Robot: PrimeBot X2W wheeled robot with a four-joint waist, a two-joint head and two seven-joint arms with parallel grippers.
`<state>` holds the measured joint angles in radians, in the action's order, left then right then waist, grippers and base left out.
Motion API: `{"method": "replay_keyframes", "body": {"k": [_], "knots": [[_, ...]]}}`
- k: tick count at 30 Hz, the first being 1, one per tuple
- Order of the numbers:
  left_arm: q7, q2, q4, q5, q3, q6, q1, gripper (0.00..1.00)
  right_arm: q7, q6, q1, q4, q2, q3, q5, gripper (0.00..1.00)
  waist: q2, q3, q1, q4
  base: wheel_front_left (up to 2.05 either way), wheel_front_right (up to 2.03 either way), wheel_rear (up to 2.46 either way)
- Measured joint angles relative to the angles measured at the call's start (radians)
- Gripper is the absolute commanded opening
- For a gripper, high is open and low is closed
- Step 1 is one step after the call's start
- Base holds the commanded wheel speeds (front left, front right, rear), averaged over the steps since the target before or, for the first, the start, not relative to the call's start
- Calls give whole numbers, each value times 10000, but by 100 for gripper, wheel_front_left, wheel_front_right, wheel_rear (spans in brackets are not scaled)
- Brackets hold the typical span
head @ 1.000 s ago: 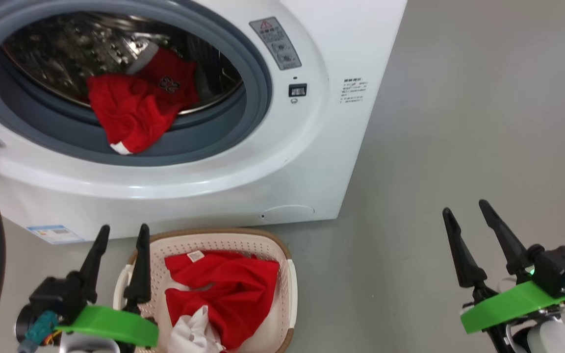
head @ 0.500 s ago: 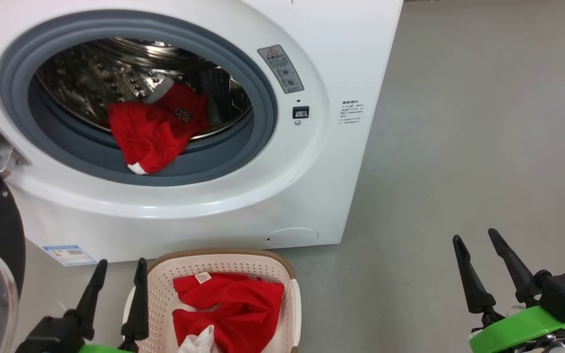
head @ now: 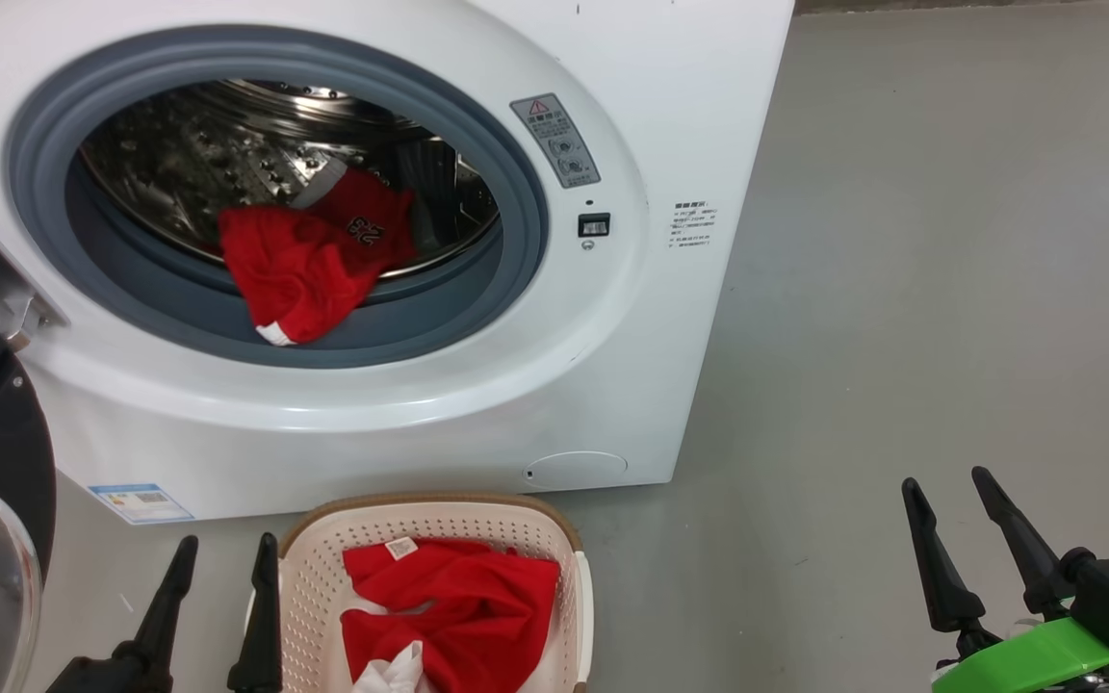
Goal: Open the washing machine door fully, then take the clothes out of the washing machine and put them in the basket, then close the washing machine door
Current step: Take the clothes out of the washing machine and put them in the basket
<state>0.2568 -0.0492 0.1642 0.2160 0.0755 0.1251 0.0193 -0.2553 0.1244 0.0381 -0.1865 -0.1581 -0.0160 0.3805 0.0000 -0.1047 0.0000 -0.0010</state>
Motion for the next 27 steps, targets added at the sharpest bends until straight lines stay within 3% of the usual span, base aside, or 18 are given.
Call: {"method": "replay_keyframes", "body": {"k": [13, 18, 27], "knots": [[0, 8, 546, -234, -224, 0, -360, 100, 0, 0, -27, 46, 59, -10, -2, 100, 0, -301, 0, -43, 0, 0, 0], [-2, -77, 1833, -307, -646, 0, -1713, 100, 2, 0, -260, 77, 148, -29, -2, 100, 0, -679, 0, -84, 0, 0, 0], [-217, -721, 5097, -842, -1024, -6, -5203, 100, 0, 0, -993, 148, 341, -192, -4, 100, 0, -1588, 0, -275, 0, 0, 0]]}}
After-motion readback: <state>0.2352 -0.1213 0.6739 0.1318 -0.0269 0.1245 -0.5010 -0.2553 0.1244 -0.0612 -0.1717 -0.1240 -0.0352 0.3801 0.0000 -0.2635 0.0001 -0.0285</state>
